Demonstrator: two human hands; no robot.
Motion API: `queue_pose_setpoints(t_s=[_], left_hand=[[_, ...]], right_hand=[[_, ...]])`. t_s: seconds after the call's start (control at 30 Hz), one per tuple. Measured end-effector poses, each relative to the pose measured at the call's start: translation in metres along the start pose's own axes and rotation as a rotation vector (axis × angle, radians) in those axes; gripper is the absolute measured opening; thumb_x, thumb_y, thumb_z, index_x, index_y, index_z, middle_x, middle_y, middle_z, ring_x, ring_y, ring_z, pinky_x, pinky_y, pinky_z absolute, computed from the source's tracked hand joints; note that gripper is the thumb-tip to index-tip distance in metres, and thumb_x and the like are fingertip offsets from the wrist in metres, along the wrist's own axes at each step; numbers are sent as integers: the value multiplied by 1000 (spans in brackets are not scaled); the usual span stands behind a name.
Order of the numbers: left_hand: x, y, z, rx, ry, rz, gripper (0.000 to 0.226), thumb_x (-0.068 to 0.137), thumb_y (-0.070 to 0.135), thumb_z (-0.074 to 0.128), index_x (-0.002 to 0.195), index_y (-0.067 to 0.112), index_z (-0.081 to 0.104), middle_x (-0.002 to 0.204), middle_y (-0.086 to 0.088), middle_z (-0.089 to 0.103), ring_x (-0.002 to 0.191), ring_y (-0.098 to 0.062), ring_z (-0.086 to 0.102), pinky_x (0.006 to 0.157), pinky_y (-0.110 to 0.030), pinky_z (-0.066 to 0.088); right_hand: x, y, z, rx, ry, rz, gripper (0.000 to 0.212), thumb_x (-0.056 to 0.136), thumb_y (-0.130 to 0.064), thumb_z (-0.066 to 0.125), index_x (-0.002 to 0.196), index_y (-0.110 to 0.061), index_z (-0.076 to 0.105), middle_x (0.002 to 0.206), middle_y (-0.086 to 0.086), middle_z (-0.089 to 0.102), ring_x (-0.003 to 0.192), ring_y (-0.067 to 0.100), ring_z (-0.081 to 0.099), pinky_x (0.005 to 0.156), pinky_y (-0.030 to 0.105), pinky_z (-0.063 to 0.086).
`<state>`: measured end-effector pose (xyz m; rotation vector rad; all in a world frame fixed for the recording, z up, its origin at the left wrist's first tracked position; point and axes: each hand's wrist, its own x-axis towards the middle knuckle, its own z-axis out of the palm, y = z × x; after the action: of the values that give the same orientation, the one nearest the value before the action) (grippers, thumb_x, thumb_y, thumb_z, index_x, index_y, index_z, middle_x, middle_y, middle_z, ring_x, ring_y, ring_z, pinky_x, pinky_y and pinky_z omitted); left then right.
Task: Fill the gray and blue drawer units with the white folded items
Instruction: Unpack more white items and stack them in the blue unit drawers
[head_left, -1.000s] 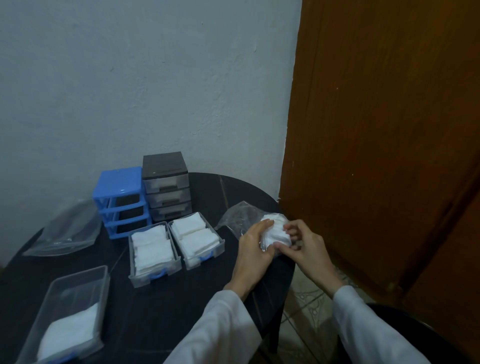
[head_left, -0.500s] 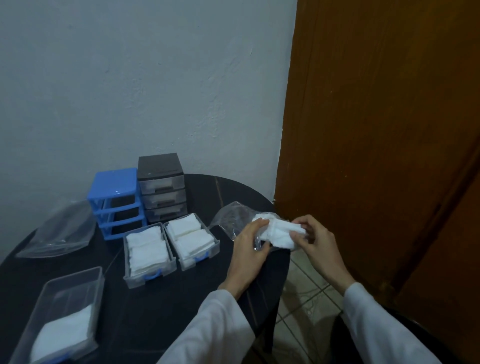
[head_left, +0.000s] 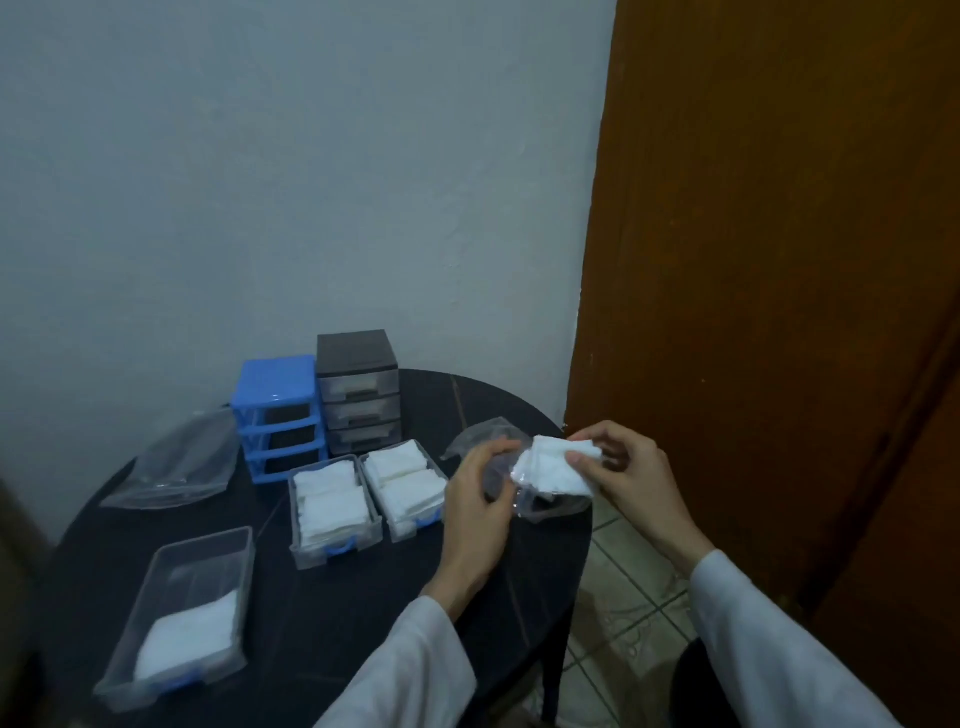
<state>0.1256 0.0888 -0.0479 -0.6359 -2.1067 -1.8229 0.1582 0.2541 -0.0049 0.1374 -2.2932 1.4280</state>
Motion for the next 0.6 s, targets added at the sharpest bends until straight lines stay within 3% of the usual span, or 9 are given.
queue_pose_setpoints(t_s=[0.1,0.2,0.33,0.43,0.53,0.6], left_hand=[[-4,12,-38,27,140,50,37,85,-5,53,105,24,62,111,11,63,107,3,55,89,-9,42],[-10,15,-86,117,226,40,39,83,-9,51,102,23,63,107,9,65,104,1,57,89,-12,43],[-21,8,-155,241,325,-8,44,79,-13,51,93,27,64,100,11,67,99,-1,61,85,-11,45],[-34,1,-204,357,386,-74,36,82,-8,52,97,21,66,103,7,67,101,-8,60,88,-24,47],[-49,-9,-242,428,426,-153,30,88,-1,52,105,19,66,112,5,63,106,-8,56,91,-22,41],[-57,-16,-259,427,437,-206,31,91,1,50,114,17,64,118,4,60,111,-8,52,94,-21,38]], right_hand=[[4,-12,26,7,-68,7,11,82,-16,68,91,-17,63,97,-6,61,92,7,58,67,20,53],[5,-28,61,16,-142,-40,12,79,-14,71,87,-16,61,87,-8,61,82,7,59,66,13,51],[6,-46,112,104,-282,-98,15,78,-9,72,88,-9,62,85,12,63,76,15,56,65,15,47],[5,-58,150,111,-356,-158,19,81,-9,69,94,-21,65,86,-1,63,76,8,55,69,13,45],[4,-72,184,92,-425,-181,19,84,-9,65,90,-27,65,93,-11,64,86,7,58,76,16,44],[2,-81,203,98,-466,-180,20,83,-8,65,82,-28,63,93,-13,65,89,7,59,77,10,42]])
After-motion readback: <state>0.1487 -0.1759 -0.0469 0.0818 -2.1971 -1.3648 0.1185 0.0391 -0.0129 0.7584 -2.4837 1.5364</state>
